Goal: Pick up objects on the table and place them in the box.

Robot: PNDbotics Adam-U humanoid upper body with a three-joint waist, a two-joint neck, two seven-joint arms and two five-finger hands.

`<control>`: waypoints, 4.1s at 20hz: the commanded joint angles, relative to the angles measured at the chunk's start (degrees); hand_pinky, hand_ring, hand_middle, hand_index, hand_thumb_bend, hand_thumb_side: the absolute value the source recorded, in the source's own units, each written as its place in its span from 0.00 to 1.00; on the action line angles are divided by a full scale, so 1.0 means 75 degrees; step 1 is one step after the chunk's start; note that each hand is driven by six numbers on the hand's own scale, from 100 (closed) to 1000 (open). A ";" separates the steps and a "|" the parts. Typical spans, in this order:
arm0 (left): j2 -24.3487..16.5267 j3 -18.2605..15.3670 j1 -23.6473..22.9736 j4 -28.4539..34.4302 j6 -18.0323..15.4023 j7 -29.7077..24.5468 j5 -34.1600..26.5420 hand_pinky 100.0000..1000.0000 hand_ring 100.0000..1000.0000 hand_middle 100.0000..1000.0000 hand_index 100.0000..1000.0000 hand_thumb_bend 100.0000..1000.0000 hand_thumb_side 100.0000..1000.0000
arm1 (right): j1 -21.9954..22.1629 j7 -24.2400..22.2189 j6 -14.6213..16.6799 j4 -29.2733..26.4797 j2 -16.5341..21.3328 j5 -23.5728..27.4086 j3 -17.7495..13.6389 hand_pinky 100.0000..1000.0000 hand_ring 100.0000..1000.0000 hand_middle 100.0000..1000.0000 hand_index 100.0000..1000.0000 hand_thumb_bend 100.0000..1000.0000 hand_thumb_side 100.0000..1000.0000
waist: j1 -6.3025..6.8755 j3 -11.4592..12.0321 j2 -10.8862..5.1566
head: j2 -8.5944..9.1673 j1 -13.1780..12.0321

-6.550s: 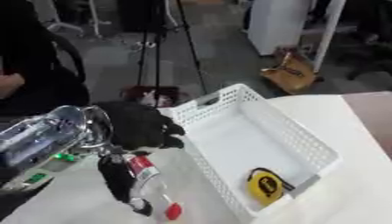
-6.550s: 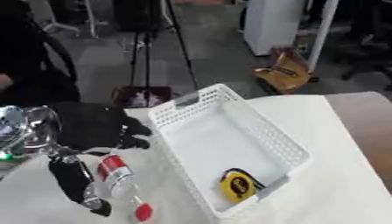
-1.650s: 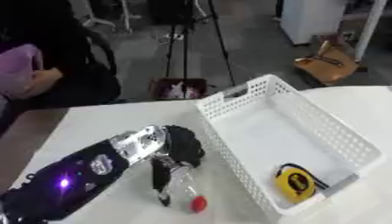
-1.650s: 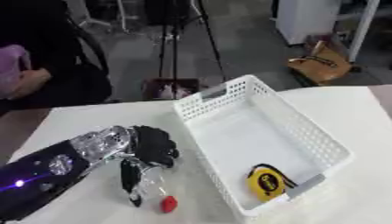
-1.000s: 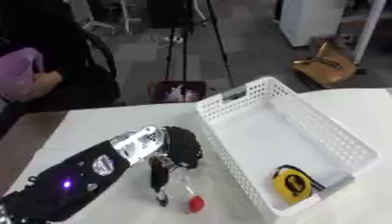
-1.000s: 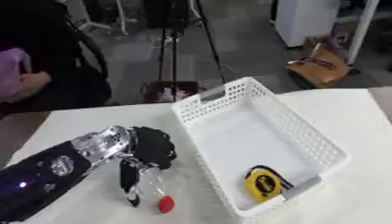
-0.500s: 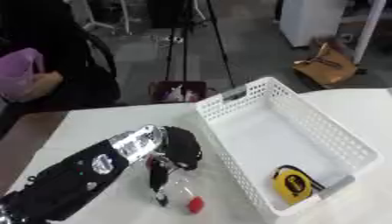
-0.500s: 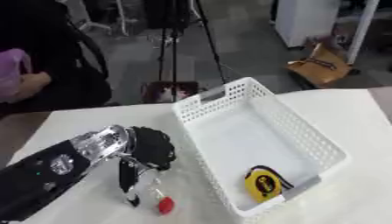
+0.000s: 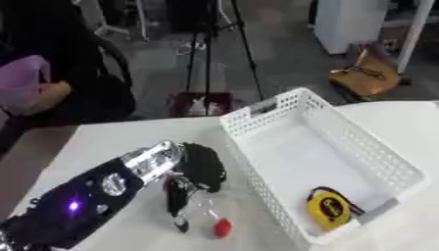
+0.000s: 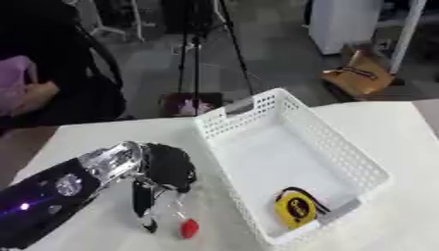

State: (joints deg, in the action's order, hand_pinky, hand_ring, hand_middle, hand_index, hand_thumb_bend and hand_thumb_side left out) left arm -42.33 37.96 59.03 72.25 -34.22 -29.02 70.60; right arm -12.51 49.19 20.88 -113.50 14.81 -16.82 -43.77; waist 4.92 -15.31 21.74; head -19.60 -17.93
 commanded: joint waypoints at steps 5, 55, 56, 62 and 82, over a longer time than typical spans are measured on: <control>-0.0019 0.0066 0.0084 0.0044 -0.0854 -0.1231 -0.0168 0.68 0.74 0.55 0.57 0.31 0.63 | 0.0003 0.0318 0.0200 -0.0145 0.0282 -0.0117 -0.0051 0.69 0.47 0.48 0.60 0.00 0.46 | -0.0044 -0.0008 -0.0151 | 0.0084 0.0050; -0.1590 -0.0643 0.0139 0.3244 0.0263 -0.3043 -0.1867 0.68 0.74 0.51 0.55 0.63 0.65 | -0.0028 0.0371 -0.0196 -0.0145 0.0673 -0.0258 -0.0115 0.70 0.47 0.48 0.59 0.00 0.42 | 0.0095 0.0360 -0.0684 | -0.0206 0.0249; -0.1716 -0.0759 0.0091 0.3483 0.0403 -0.3051 -0.1873 0.68 0.74 0.51 0.55 0.63 0.65 | -0.0028 0.0371 -0.0196 -0.0145 0.0672 -0.0255 -0.0120 0.70 0.47 0.48 0.59 0.00 0.42 | 0.0092 0.0362 -0.0680 | -0.0214 0.0247; -0.2160 -0.1243 -0.0159 0.4321 0.1017 -0.3059 -0.1918 0.68 0.75 0.51 0.55 0.63 0.60 | -0.0028 0.0371 -0.0195 -0.0145 0.0671 -0.0248 -0.0132 0.69 0.47 0.48 0.59 0.00 0.42 | 0.0070 0.0369 -0.0667 | -0.0229 0.0280; -0.1396 -0.2222 0.0769 0.4419 0.3663 -0.2421 -0.2305 0.65 0.66 0.46 0.55 0.35 0.27 | 0.0009 0.0371 -0.0201 -0.0145 0.0614 -0.0223 -0.0168 0.69 0.47 0.48 0.59 0.00 0.42 | -0.0030 0.0311 -0.0664 | -0.0005 0.0559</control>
State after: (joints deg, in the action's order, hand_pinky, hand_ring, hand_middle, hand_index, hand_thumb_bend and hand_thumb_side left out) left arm -52.50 21.99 63.57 105.87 -7.85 -47.79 53.45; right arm -12.31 51.15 18.78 -113.50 17.87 -18.54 -44.65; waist 5.16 -12.94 17.98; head -20.48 -13.99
